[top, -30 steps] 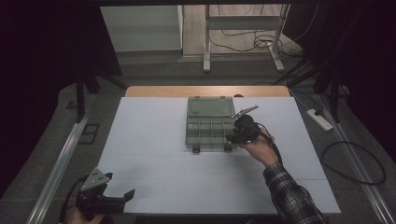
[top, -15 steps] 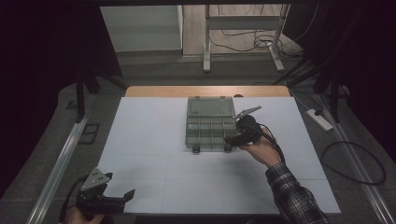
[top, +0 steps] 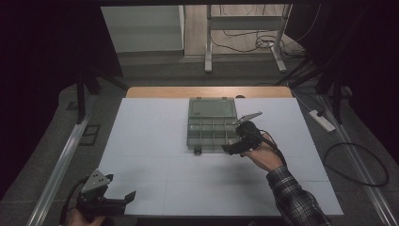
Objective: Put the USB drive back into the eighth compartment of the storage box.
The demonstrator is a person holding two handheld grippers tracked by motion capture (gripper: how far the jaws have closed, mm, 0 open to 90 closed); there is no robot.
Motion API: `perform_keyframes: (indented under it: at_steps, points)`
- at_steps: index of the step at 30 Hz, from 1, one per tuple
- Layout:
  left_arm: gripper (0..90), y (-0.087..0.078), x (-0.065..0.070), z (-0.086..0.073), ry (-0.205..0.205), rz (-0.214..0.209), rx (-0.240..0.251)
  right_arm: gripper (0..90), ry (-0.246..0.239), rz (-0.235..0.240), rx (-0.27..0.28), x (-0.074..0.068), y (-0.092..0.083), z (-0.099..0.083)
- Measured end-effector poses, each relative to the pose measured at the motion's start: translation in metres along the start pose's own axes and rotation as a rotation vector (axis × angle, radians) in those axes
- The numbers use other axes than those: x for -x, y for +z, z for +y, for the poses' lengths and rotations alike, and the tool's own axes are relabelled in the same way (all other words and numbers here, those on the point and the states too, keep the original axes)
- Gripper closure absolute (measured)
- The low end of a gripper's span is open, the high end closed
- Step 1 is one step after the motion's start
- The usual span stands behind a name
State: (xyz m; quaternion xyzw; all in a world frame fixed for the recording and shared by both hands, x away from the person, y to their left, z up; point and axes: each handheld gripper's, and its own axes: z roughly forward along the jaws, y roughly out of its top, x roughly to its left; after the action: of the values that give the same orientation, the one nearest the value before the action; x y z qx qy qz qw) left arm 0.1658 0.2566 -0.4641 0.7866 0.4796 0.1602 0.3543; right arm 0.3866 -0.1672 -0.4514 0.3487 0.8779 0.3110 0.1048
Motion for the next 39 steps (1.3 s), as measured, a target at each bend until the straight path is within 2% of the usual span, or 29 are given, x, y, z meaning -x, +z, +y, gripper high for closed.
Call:
perform_keyframes:
  at_steps: [4, 12, 30, 39]
  points:
    - [2.2, 0.0, 0.0, 0.0, 0.001, 0.0, 0.0, 6.1, -0.013, -0.009, -0.008, -0.002, 0.002, -0.005]
    - [2.2, 0.0, 0.0, 0.0, -0.003, -0.001, 0.001, 3.3, -0.017, 0.008, -0.007, -0.005, 0.002, -0.008]
    - [2.2, 0.0, 0.0, 0.0, -0.003, -0.001, 0.001, 3.2, -0.066, 0.028, 0.008, -0.017, -0.016, -0.015]
    - [2.2, 0.0, 0.0, 0.0, -0.002, 0.0, 0.0, 2.4, -0.056, 0.026, 0.019, -0.02, -0.024, -0.02]
